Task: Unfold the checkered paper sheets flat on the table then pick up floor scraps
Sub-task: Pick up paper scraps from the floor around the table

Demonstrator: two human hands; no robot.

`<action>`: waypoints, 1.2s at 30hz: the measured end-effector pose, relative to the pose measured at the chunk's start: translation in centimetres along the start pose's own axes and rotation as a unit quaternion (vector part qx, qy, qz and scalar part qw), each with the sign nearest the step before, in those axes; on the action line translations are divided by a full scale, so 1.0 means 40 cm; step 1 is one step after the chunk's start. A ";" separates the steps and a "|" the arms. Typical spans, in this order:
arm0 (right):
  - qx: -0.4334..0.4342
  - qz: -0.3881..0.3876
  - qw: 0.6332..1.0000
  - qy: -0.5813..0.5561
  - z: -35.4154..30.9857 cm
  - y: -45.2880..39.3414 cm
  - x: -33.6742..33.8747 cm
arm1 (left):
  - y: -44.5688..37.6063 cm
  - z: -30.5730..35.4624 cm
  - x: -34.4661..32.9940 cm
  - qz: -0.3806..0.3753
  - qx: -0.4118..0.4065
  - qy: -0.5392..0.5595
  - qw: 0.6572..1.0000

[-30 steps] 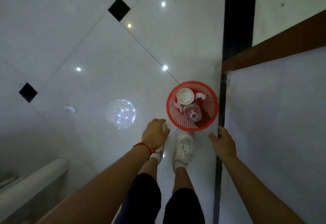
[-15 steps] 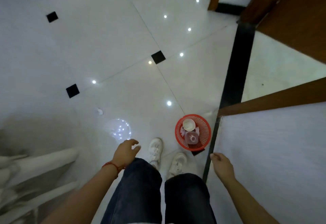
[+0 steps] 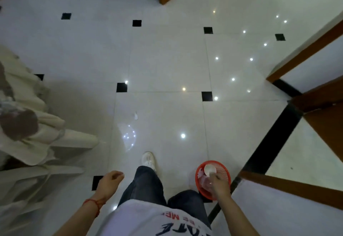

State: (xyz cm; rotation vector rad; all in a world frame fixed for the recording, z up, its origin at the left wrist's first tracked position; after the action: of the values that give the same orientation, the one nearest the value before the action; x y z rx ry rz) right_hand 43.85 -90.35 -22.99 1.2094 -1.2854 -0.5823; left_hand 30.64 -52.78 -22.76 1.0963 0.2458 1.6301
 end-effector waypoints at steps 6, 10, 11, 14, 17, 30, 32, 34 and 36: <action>0.045 -0.020 0.999 0.017 -0.229 0.068 -0.149 | -0.098 -0.047 0.164 0.032 0.033 0.062 0.997; 0.096 -0.029 0.990 0.097 -0.372 0.104 -0.257 | -0.198 0.003 0.273 0.054 0.011 0.110 0.992; 0.104 -0.029 0.987 0.117 -0.405 0.112 -0.281 | -0.224 0.020 0.301 0.063 0.004 0.121 0.991; 0.114 -0.038 0.978 0.169 -0.492 0.121 -0.344 | -0.290 0.060 0.373 0.084 -0.007 0.148 0.985; 0.122 -0.043 0.969 0.210 -0.577 0.115 -0.394 | -0.338 0.070 0.427 0.108 -0.002 0.174 0.979; 0.196 -0.108 0.886 0.406 -1.111 0.048 -0.794 | -0.414 0.007 0.418 0.165 0.173 0.271 0.932; 0.209 -0.111 0.867 0.438 -1.173 0.028 -0.883 | -0.434 -0.004 0.391 0.163 0.194 0.282 0.925; 0.217 -0.116 0.849 0.468 -1.211 0.001 -0.972 | -0.467 -0.024 0.357 0.159 0.211 0.293 0.919; 0.232 -0.117 0.827 0.498 -1.231 -0.048 -1.060 | -0.519 -0.054 0.325 0.154 0.221 0.300 0.915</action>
State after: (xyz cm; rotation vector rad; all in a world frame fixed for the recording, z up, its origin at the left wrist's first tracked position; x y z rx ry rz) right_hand 78.89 -36.74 -33.98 1.7462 -0.3628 0.2538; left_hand 43.09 -33.11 -30.67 0.9583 0.9225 2.2453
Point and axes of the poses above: each hand's wrist, its own y-axis away from the middle knuckle, its own x-axis out of the back of the hand, z = x × y, the point moved 7 cm from there along -y, towards the middle knuckle, and after that the axes turned 14 degrees about -x, right-handed, at the moved point
